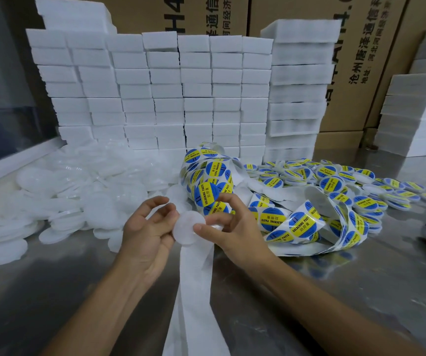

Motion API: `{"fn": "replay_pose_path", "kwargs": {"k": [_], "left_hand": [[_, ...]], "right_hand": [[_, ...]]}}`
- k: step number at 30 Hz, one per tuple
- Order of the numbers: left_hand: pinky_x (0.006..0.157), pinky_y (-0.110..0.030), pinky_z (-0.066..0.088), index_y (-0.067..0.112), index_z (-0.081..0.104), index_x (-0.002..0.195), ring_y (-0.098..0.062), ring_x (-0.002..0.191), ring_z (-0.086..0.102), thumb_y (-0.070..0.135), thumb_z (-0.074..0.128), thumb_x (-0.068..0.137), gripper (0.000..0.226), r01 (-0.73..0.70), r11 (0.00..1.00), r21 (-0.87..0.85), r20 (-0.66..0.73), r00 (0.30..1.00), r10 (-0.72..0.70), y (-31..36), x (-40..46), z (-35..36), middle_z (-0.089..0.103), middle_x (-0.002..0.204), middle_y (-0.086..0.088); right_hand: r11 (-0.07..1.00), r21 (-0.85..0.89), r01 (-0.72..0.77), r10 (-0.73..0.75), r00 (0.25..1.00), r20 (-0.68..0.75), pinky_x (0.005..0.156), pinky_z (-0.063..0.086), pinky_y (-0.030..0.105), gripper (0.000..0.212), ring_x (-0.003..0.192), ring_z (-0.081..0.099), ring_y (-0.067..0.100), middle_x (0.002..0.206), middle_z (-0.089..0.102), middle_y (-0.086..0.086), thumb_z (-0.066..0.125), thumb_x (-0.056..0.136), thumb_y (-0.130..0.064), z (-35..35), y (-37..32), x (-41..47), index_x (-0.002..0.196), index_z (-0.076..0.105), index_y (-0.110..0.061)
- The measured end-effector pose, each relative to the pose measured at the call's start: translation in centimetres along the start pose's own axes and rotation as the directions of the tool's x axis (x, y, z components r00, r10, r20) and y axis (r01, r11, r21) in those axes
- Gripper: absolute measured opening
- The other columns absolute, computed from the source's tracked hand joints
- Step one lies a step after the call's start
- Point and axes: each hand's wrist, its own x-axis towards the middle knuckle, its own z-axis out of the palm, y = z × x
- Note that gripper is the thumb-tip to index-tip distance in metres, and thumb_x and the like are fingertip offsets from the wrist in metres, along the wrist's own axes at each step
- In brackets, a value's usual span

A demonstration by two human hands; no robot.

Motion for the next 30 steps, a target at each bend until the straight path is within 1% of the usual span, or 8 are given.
{"fn": "replay_pose_path", "kwargs": {"k": [3,8,10,13,16,19,24,30], "left_hand": [[0.062,-0.026,0.057,0.012,0.063,0.086,-0.012,0.067,0.066,-0.010,0.056,0.088,0.023,-0.028,0.999,0.023,0.008,1.000,0.028,0.1,0.1,0.0,0.068,0.071,-0.002],[0.066,-0.026,0.058,0.009,0.068,0.099,-0.020,0.082,0.073,-0.005,0.066,0.082,0.022,-0.035,0.962,0.272,0.101,0.995,0.007,-0.3,-0.3,-0.2,0.076,0.088,-0.008],[0.065,-0.026,0.058,0.009,0.069,0.097,-0.023,0.083,0.074,-0.008,0.065,0.083,0.022,-0.016,0.948,0.317,0.084,0.996,-0.011,-0.5,-0.3,-0.2,0.076,0.088,-0.009],[0.065,-0.028,0.060,0.009,0.072,0.088,-0.025,0.084,0.074,-0.008,0.063,0.084,0.019,0.028,0.958,0.286,-0.021,1.000,-0.023,-0.5,0.0,-0.5,0.076,0.089,-0.012],[0.071,-0.033,0.061,0.006,0.070,0.092,-0.027,0.087,0.073,-0.008,0.063,0.084,0.018,0.080,0.976,0.201,-0.090,0.994,-0.062,-0.3,0.2,-0.9,0.074,0.095,-0.016],[0.076,-0.037,0.061,0.004,0.067,0.098,-0.027,0.087,0.074,-0.008,0.064,0.084,0.019,0.090,0.990,0.111,-0.103,0.992,-0.079,-0.2,0.3,-0.8,0.075,0.094,-0.017],[0.067,-0.033,0.061,0.001,0.063,0.101,-0.030,0.085,0.074,-0.008,0.063,0.083,0.020,0.102,0.994,0.032,-0.050,0.994,-0.101,-0.1,0.0,-0.5,0.075,0.091,-0.018],[0.064,-0.028,0.059,0.003,0.063,0.099,-0.027,0.082,0.074,-0.006,0.067,0.078,0.024,0.090,0.995,0.038,-0.006,0.996,-0.089,0.1,-0.3,-0.1,0.075,0.087,-0.017]], "right_hand": [[0.999,0.033,-0.008,0.009,1.000,-0.012,0.060,0.049,0.015,0.050,0.062,0.064,0.005,0.076,0.075,-0.005,0.081,0.078,-0.009,0.0,-0.1,0.0,0.111,0.047,-0.027],[0.992,0.121,-0.021,0.025,0.999,-0.034,0.050,0.047,0.017,0.044,0.056,0.063,0.008,0.076,0.075,0.000,0.077,0.081,-0.006,-0.3,-0.4,0.0,0.109,0.049,-0.025],[0.993,0.110,-0.037,0.043,0.998,-0.050,0.056,0.047,0.021,0.041,0.064,0.064,0.013,0.080,0.075,0.001,0.079,0.082,-0.014,-0.5,-0.4,0.1,0.109,0.051,-0.030],[0.983,0.158,-0.095,0.111,0.989,-0.097,0.072,0.049,0.034,0.010,0.084,0.067,0.020,0.092,0.077,0.002,0.068,0.091,-0.034,-0.4,-0.8,0.3,0.091,0.060,-0.040],[0.956,0.250,-0.156,0.195,0.970,-0.143,0.094,0.050,0.044,0.019,0.103,0.069,0.026,0.102,0.076,0.003,0.058,0.097,-0.035,-0.7,-0.8,0.9,0.080,0.067,-0.034],[0.933,0.307,-0.187,0.232,0.966,-0.117,0.087,0.049,0.038,0.014,0.093,0.065,0.024,0.098,0.073,0.003,0.065,0.092,-0.026,-1.0,-0.9,1.0,0.079,0.069,-0.023],[0.981,0.144,-0.132,0.143,0.987,-0.075,0.076,0.051,0.025,0.016,0.085,0.062,0.018,0.088,0.070,0.011,0.067,0.091,-0.021,-0.6,-1.1,0.5,0.077,0.075,-0.020],[0.996,0.022,-0.091,0.092,0.995,-0.046,0.091,0.052,0.030,0.011,0.100,0.065,0.024,0.103,0.073,0.007,0.067,0.091,-0.023,-0.2,-1.1,0.0,0.091,0.077,-0.016]]}}
